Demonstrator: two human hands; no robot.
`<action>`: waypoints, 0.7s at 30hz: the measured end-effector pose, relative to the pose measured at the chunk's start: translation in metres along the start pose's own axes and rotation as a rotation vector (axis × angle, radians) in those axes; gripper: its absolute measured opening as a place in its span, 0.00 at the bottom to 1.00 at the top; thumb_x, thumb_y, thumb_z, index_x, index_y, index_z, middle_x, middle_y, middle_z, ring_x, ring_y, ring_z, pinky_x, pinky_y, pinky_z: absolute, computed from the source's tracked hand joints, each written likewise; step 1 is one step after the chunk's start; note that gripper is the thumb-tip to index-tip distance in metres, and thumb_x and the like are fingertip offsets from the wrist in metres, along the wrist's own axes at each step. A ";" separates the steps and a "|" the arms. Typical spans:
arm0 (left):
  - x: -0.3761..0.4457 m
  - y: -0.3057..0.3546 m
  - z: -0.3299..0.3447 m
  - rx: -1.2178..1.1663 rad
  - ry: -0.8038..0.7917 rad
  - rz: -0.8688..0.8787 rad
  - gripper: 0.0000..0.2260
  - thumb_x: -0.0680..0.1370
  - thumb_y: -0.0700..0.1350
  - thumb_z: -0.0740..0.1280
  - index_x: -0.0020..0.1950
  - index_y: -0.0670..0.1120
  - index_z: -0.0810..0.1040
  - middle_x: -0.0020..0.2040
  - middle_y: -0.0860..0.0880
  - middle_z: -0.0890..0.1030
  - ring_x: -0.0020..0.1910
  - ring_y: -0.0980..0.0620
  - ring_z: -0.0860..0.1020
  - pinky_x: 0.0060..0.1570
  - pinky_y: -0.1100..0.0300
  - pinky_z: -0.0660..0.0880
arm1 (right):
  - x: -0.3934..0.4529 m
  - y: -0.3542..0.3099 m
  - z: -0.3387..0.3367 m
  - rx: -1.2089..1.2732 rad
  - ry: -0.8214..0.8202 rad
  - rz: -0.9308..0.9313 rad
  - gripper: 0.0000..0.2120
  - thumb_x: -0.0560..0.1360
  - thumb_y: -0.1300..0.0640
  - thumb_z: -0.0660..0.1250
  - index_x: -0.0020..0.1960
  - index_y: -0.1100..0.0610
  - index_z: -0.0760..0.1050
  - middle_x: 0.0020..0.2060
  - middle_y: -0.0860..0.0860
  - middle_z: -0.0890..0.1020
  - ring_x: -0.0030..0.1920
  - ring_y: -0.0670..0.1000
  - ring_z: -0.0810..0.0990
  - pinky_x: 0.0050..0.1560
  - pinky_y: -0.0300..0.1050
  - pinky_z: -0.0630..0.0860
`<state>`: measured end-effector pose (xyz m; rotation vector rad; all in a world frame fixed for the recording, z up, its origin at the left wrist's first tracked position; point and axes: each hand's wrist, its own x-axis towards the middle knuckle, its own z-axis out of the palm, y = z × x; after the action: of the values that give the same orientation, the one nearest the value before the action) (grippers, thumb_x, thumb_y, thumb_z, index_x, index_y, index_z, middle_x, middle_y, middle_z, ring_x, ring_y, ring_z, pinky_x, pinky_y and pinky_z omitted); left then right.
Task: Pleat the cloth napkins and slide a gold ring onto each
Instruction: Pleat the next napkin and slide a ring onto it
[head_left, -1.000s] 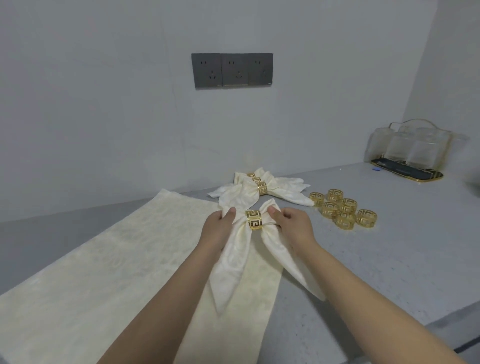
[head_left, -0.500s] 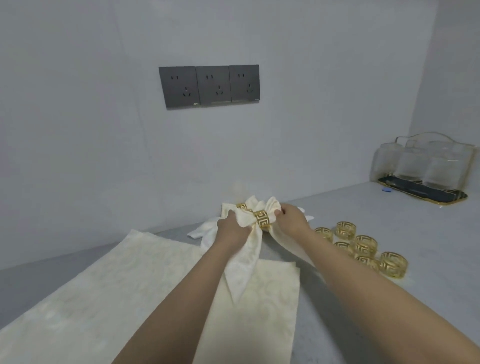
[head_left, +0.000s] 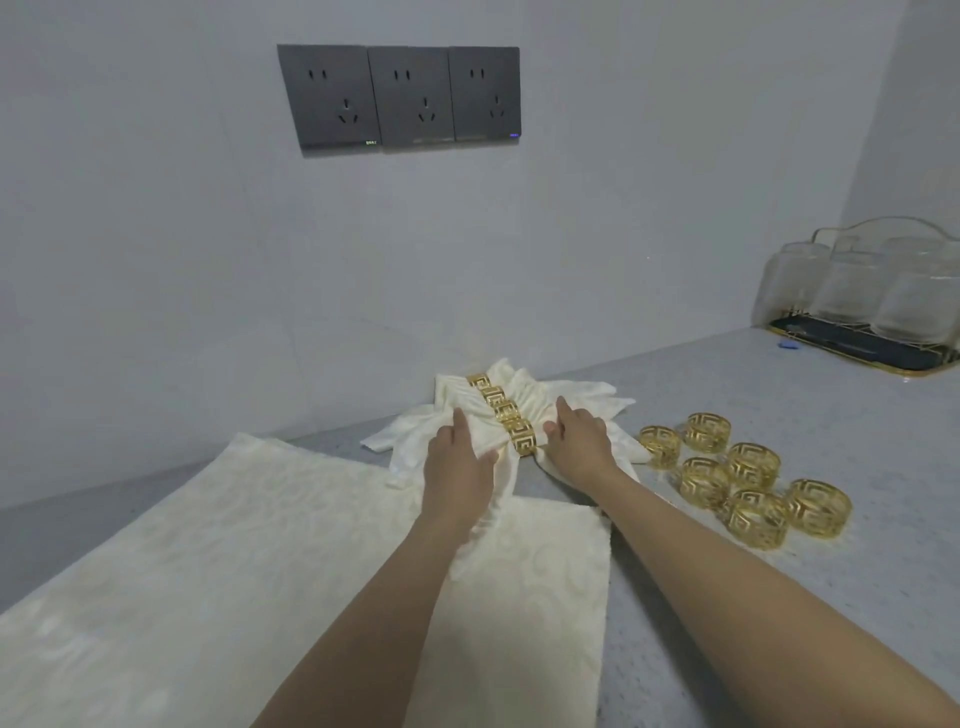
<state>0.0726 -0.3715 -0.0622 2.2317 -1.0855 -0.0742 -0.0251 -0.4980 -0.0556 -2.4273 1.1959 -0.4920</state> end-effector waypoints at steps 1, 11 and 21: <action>-0.001 0.000 -0.001 -0.017 0.002 0.002 0.32 0.81 0.52 0.59 0.78 0.42 0.46 0.71 0.41 0.63 0.70 0.45 0.61 0.65 0.57 0.62 | -0.001 0.000 -0.001 0.004 0.005 0.013 0.24 0.82 0.53 0.50 0.76 0.60 0.52 0.66 0.60 0.71 0.66 0.60 0.67 0.64 0.49 0.61; -0.040 0.011 -0.042 -0.076 0.061 0.021 0.29 0.80 0.51 0.62 0.77 0.44 0.56 0.70 0.42 0.64 0.70 0.45 0.64 0.67 0.51 0.64 | -0.059 -0.016 -0.031 0.015 0.106 -0.128 0.21 0.81 0.52 0.55 0.73 0.55 0.64 0.67 0.55 0.71 0.67 0.58 0.63 0.65 0.48 0.59; -0.179 0.000 -0.093 -0.154 0.000 0.001 0.21 0.79 0.48 0.63 0.72 0.48 0.65 0.66 0.45 0.67 0.65 0.48 0.70 0.67 0.51 0.65 | -0.195 -0.042 -0.038 0.229 0.046 -0.317 0.17 0.80 0.55 0.59 0.68 0.53 0.70 0.63 0.53 0.74 0.66 0.54 0.63 0.63 0.40 0.58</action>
<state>-0.0157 -0.1935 -0.0277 2.0938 -1.0448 -0.1525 -0.1270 -0.3239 -0.0292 -2.4208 0.7249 -0.7366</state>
